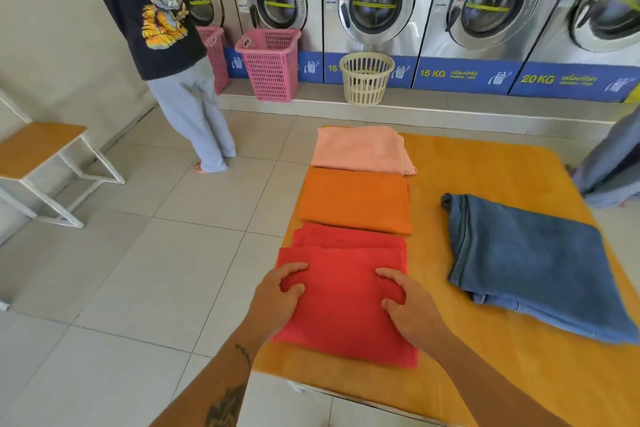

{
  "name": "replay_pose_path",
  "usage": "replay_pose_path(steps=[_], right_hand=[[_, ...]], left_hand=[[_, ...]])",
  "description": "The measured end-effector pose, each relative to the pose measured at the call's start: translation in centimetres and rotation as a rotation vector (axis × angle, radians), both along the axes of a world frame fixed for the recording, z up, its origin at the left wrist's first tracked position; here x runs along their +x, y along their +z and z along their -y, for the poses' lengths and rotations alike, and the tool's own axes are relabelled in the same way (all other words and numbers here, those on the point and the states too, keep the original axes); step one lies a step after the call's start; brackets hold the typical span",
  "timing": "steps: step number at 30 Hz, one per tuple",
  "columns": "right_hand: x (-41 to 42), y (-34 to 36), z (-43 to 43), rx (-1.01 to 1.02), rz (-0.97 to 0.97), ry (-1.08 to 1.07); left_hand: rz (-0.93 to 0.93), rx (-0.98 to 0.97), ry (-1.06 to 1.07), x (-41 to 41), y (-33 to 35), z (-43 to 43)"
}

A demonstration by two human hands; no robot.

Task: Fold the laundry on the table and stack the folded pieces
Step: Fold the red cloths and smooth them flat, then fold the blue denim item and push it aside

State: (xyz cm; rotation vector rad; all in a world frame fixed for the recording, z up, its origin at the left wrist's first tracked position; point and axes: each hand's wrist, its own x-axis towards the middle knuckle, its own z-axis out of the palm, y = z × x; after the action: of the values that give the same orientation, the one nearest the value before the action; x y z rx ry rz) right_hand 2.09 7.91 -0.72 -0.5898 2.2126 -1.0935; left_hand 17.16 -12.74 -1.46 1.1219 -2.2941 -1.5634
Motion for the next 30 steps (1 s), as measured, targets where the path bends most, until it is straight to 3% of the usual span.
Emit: replay_pose_path(steps=[10, 18, 22, 30], right_hand=[[-4.3, 1.3, -4.9, 0.046, -0.025, -0.075], [-11.6, 3.2, -15.3, 0.038, -0.044, -0.318], [-15.0, 3.1, -20.5, 0.017, -0.043, -0.379], [-21.6, 2.3, -28.9, 0.062, -0.04, -0.435]], left_hand=[[-0.147, -0.326, 0.149, -3.2, 2.9, 0.2], [-0.283, -0.364, -0.138, -14.0, 5.7, -8.2], [-0.23, -0.247, -0.21, -19.1, 5.6, -14.4], [0.01, -0.25, -0.18, -24.9, 4.0, -22.4]])
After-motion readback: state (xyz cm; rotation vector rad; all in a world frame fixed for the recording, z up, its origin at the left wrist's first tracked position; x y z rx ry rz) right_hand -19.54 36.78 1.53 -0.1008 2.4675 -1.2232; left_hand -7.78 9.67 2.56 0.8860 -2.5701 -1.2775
